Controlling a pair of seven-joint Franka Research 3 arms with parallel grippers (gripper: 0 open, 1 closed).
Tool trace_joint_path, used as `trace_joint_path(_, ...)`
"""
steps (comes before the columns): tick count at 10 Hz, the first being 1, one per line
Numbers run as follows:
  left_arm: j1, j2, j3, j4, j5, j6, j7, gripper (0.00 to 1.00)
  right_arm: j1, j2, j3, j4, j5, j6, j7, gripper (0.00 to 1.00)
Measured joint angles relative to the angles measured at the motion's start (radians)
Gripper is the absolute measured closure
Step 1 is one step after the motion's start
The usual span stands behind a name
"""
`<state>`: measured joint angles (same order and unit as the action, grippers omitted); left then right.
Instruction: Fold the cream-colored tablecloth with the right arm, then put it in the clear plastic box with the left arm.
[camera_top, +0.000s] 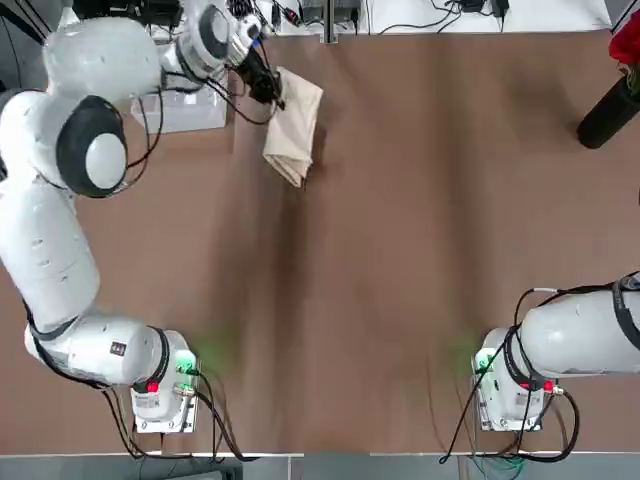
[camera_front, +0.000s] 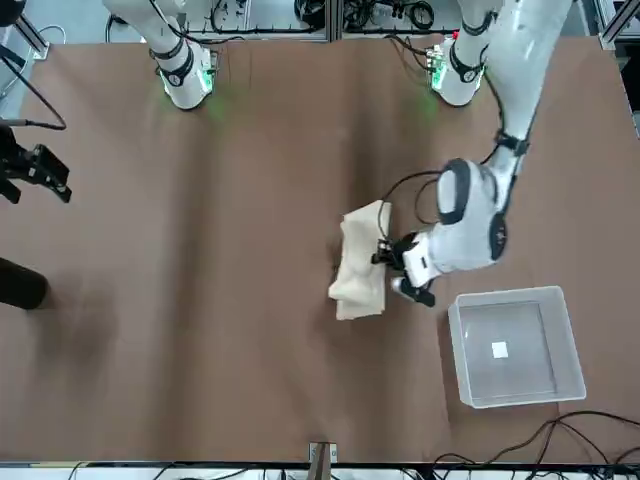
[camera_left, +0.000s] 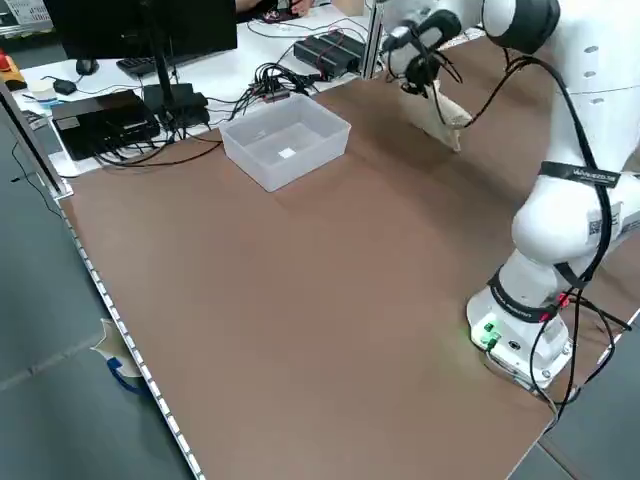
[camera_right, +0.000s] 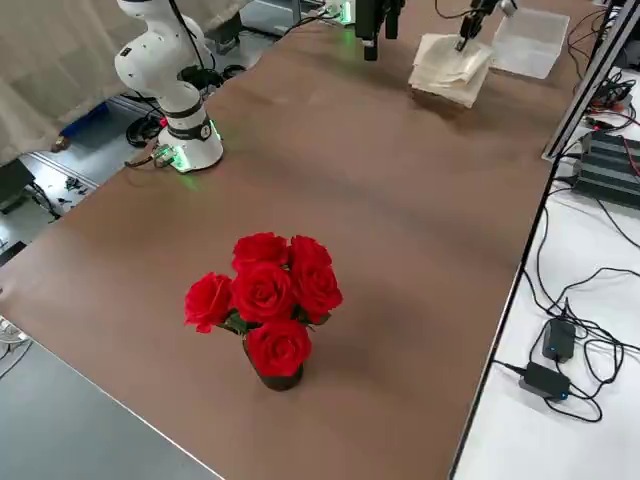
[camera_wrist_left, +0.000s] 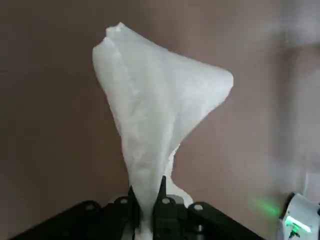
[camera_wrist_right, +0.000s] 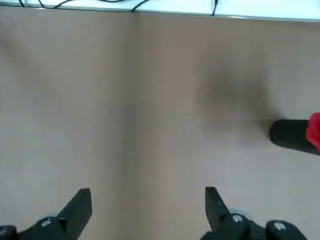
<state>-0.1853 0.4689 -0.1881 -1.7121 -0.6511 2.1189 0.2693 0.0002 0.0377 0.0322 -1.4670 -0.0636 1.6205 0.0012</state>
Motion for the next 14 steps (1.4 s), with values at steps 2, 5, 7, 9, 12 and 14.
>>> trace_joint_path(2,0.070,-0.057,0.016,0.019,0.029,-0.153,0.075,0.87,0.002,-0.001,0.000,0.000,-0.001,0.000,0.000,0.00)
trace_joint_path(5,0.156,-0.079,0.040,0.138,0.149,-0.385,0.155,0.87,0.002,-0.003,0.000,0.000,-0.005,0.000,0.000,0.00)
trace_joint_path(7,0.226,-0.079,0.042,0.209,0.211,-0.502,0.236,0.87,0.002,-0.005,-0.001,0.000,-0.006,0.001,0.000,0.00)
trace_joint_path(9,0.278,-0.079,0.044,0.255,0.291,-0.559,0.340,0.87,0.002,-0.006,-0.002,0.000,-0.006,0.002,0.000,0.00)
trace_joint_path(12,0.292,-0.067,0.082,0.290,0.369,-0.569,0.511,0.87,0.002,-0.006,-0.002,0.000,-0.006,0.002,0.000,0.00)
trace_joint_path(14,0.298,-0.015,0.143,0.354,0.374,-0.569,0.628,0.87,0.002,-0.006,-0.002,0.000,-0.006,0.002,0.000,0.00)
